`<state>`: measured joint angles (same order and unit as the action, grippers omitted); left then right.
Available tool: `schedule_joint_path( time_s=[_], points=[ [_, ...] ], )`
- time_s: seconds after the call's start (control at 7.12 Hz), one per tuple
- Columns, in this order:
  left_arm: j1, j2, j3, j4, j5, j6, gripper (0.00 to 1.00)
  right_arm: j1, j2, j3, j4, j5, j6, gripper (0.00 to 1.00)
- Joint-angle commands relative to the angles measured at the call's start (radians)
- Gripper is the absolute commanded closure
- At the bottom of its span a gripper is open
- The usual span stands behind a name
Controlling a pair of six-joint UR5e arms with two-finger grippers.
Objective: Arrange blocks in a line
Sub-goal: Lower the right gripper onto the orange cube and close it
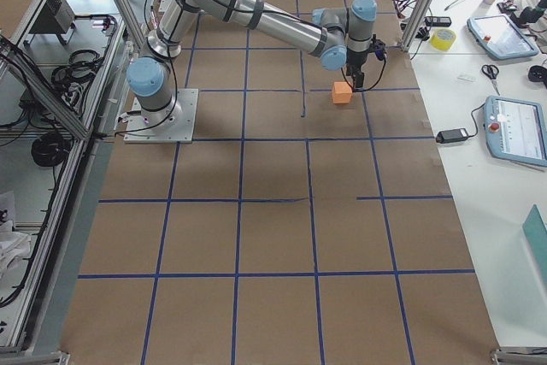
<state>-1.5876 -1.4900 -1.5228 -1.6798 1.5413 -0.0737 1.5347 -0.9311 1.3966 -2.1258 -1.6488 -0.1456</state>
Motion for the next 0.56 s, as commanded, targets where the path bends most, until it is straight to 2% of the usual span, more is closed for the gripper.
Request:
schedule_joint_path(
  time_s=[0.0, 0.28, 0.42],
  points=[
    [0.001, -0.003, 0.004, 0.018, -0.003, -0.001, 0.00, 0.001, 0.024, -0.001, 0.000, 0.007, 0.008, 0.00],
    [0.000, -0.007, 0.000, 0.040, -0.006, 0.000, 0.00, -0.001, 0.029, 0.015, 0.013, -0.008, 0.008, 0.01],
    [0.001, -0.007, 0.000, 0.041, -0.004, 0.000, 0.00, 0.001, 0.031, 0.018, 0.017, -0.006, 0.008, 0.11]
  ],
)
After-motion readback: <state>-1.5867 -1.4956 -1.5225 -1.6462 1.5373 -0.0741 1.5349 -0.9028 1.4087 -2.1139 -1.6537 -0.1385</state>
